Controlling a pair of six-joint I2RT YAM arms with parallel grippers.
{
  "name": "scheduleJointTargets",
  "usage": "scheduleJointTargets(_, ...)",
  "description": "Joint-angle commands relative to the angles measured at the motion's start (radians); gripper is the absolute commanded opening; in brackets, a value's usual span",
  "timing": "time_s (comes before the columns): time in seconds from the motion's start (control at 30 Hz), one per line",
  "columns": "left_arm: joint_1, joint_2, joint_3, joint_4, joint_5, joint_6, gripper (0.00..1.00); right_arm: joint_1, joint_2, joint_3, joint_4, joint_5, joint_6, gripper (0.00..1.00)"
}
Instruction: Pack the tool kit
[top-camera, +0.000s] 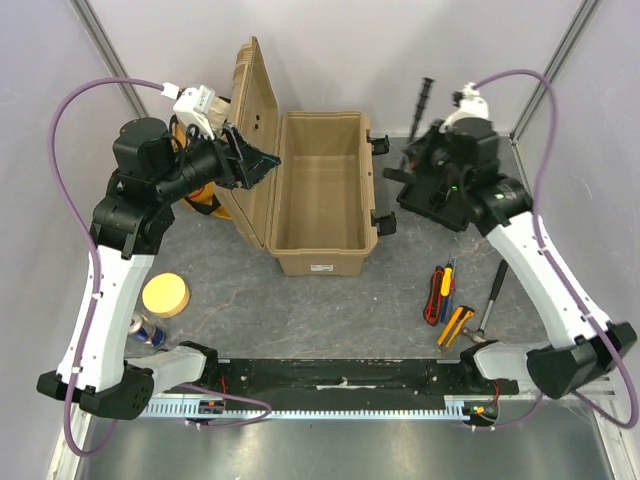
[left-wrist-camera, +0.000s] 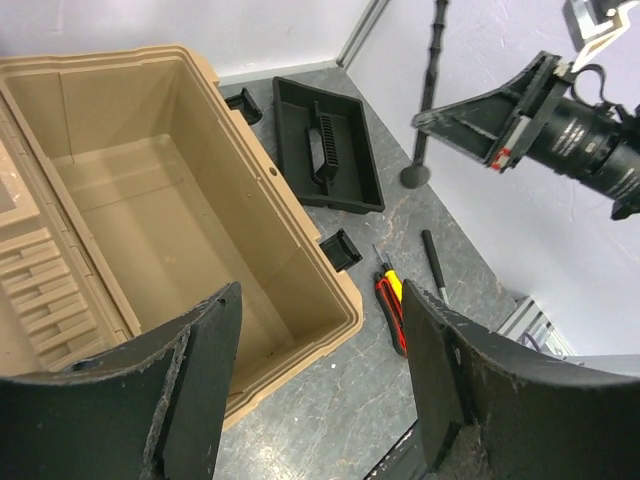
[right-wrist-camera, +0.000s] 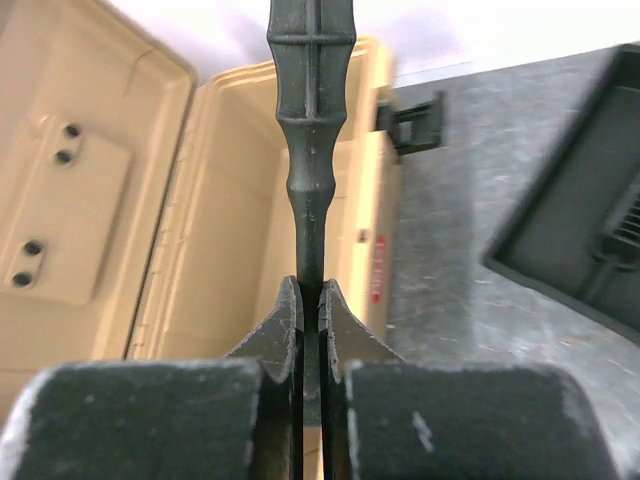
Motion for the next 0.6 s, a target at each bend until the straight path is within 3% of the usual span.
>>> scheduleJointTargets(0.0,0.003,-0.004,-0.004,-0.033,-0.052,-0.019,0.71,0.170,0.121,0.084,0.134,0.074,-0.021,0.00)
scheduleJointTargets(0.13,0.003,-0.004,-0.010,-0.031,-0.054,-0.019,0.71,0.311,0.273,0.154,0.138,0.178,-0.019,0.00)
scheduleJointTargets(0.37,0.003,-0.022,-0.024,-0.031,-0.067,-0.014,0.71,0.420,0.570,0.294,0.042,0.312,0.051,0.00)
scheduleJointTargets(0.57,0.003,-0.027,-0.024,-0.031,-0.063,-0.005,0.71,0.437,0.753,0.366,0.017,0.263,0.139,0.00)
